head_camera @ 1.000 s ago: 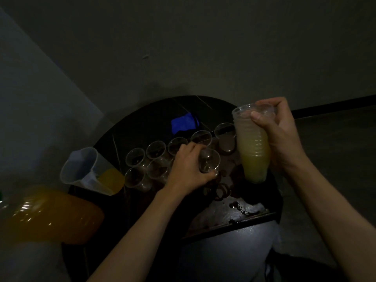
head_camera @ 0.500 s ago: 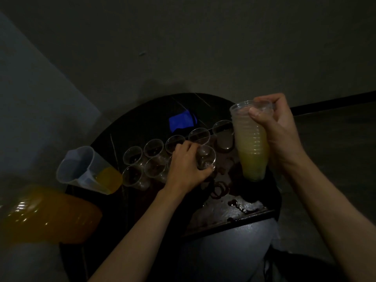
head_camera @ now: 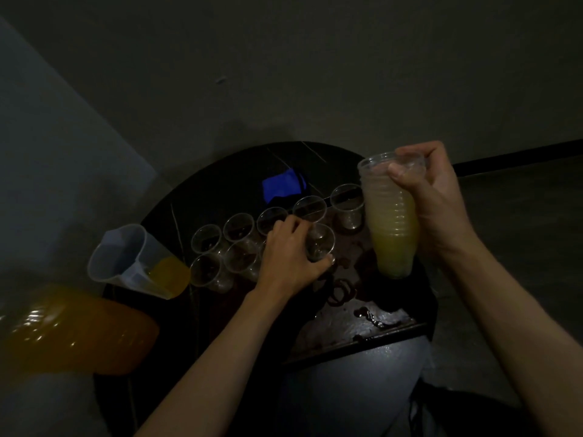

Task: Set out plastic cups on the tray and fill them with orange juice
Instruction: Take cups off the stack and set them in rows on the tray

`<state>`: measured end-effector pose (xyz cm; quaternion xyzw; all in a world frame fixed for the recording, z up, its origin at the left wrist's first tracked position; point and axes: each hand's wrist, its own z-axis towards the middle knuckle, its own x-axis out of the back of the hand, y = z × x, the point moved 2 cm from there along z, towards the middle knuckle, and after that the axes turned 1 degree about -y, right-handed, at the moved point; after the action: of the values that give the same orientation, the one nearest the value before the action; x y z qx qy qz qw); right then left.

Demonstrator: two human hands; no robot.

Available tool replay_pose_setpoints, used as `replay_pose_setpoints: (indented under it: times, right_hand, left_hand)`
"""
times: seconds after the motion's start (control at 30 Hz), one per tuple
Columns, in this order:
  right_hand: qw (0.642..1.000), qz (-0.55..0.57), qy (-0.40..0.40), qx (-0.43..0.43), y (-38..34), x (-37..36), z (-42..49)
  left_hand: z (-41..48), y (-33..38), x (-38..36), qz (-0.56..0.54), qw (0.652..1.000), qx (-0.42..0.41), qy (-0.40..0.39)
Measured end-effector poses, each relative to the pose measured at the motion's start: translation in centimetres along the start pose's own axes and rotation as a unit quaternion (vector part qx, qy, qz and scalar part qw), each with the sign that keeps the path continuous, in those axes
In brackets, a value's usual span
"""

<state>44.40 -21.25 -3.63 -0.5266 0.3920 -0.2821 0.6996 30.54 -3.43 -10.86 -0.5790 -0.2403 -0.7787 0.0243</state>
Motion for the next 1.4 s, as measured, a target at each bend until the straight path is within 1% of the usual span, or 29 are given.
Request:
replay_pose_setpoints:
  times: [0.37,0.43,0.5,0.53,0.57,0.6,0.63,0.67,0.7,0.73,0.77,0.83,0.9,0.97,1.03,1.2,1.3,1.4]
  right_hand:
    - [1.000,0.008,-0.006,0.004,0.0,0.1,0.1]
    - [1.000,0.007,-0.012,0.001,0.1,0.2,0.1]
    - [1.000,0.002,-0.020,-0.007,0.3,0.2,0.2]
    - [1.000,-0.003,-0.024,-0.013,0.3,0.3,0.2]
    - [0.999,-0.009,-0.027,-0.018,0.4,0.4,0.3]
    - [0.999,-0.014,-0.031,-0.020,0.4,0.4,0.2]
    - [0.999,-0.016,-0.035,-0.020,0.3,0.4,0.2]
    - [0.999,-0.014,-0.037,-0.019,0.3,0.4,0.2]
    - [0.999,-0.013,-0.039,-0.017,0.2,0.4,0.1]
    - [0.999,-0.012,-0.042,-0.016,0.2,0.5,0.1]
    - [0.999,-0.012,-0.046,-0.018,0.1,0.6,0.1]
    - [0.998,-0.007,-0.049,-0.027,-0.1,0.8,0.0]
    - [0.998,-0.004,-0.057,-0.033,-0.3,1.2,0.1]
    - [0.997,0.013,-0.062,-0.038,-0.5,1.2,0.1]
    - [0.997,0.030,-0.065,-0.039,-0.5,1.4,0.0]
    - [0.996,0.003,-0.082,-0.022,-0.6,2.2,0.0]
    - [0.996,-0.006,-0.090,-0.016,-0.8,2.4,-0.2]
    - [0.995,-0.006,-0.096,-0.026,-0.8,2.7,-0.3]
  left_hand:
    - [0.2,0.0,0.1,0.008,1.000,-0.007,-0.008]
    - [0.4,0.2,0.5,0.013,1.000,-0.007,0.006]
    - [1.1,1.1,1.7,-0.025,0.999,0.000,0.045]
    - [1.7,1.9,2.7,-0.076,0.995,0.001,0.064]
    - [2.5,2.9,3.8,-0.148,0.986,-0.001,0.075]
    - [3.4,4.2,5.1,-0.234,0.970,-0.004,0.068]
    - [4.3,5.6,6.5,-0.310,0.950,-0.010,0.039]
    - [5.2,6.9,7.7,-0.363,0.932,-0.020,-0.005]
    - [6.1,8.1,8.8,-0.384,0.921,-0.035,-0.059]
    - [6.9,9.0,9.5,-0.372,0.920,-0.057,-0.110]
    - [7.6,9.7,10.1,-0.334,0.926,-0.083,-0.153]
    - [8.7,10.5,10.7,-0.242,0.941,-0.126,-0.197]
    - [9.6,10.8,10.9,-0.198,0.947,-0.133,-0.215]
    - [10.2,10.8,10.9,-0.195,0.945,-0.122,-0.232]
    - [10.5,10.9,10.8,-0.202,0.941,-0.114,-0.245]
    - [10.7,11.4,10.7,-0.216,0.937,-0.091,-0.260]
    - [10.6,11.6,10.6,-0.241,0.927,-0.079,-0.277]
    - [10.9,11.4,11.0,-0.276,0.926,-0.060,-0.253]
